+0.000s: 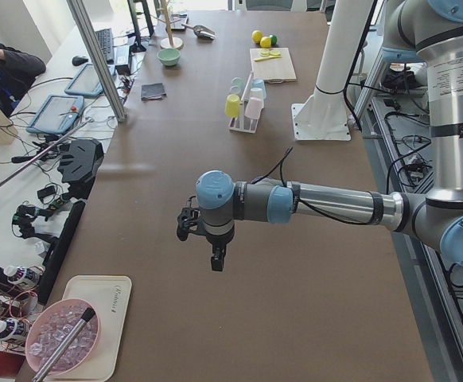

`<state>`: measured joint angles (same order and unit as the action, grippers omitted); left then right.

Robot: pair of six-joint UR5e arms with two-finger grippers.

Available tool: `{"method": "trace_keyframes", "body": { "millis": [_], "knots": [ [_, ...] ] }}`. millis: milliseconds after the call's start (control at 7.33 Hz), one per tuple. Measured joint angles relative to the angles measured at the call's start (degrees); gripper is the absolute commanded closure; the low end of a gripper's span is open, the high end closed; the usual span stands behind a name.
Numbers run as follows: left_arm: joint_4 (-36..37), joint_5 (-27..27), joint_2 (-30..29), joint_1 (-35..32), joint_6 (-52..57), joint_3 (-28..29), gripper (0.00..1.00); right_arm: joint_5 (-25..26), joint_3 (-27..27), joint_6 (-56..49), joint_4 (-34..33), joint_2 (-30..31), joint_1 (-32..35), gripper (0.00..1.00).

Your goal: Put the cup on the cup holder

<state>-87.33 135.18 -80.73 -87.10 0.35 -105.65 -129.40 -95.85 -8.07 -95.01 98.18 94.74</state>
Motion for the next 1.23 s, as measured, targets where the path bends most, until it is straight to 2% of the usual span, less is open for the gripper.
{"method": "trace_keyframes", "body": {
  "millis": [1227],
  "knots": [
    [-0.20, -0.15, -1.69, 0.09, 0.00, 0.24, 0.02, -0.11, -0.32, 0.61, -0.04, 0.00, -0.02, 0.00]
  ]
}}
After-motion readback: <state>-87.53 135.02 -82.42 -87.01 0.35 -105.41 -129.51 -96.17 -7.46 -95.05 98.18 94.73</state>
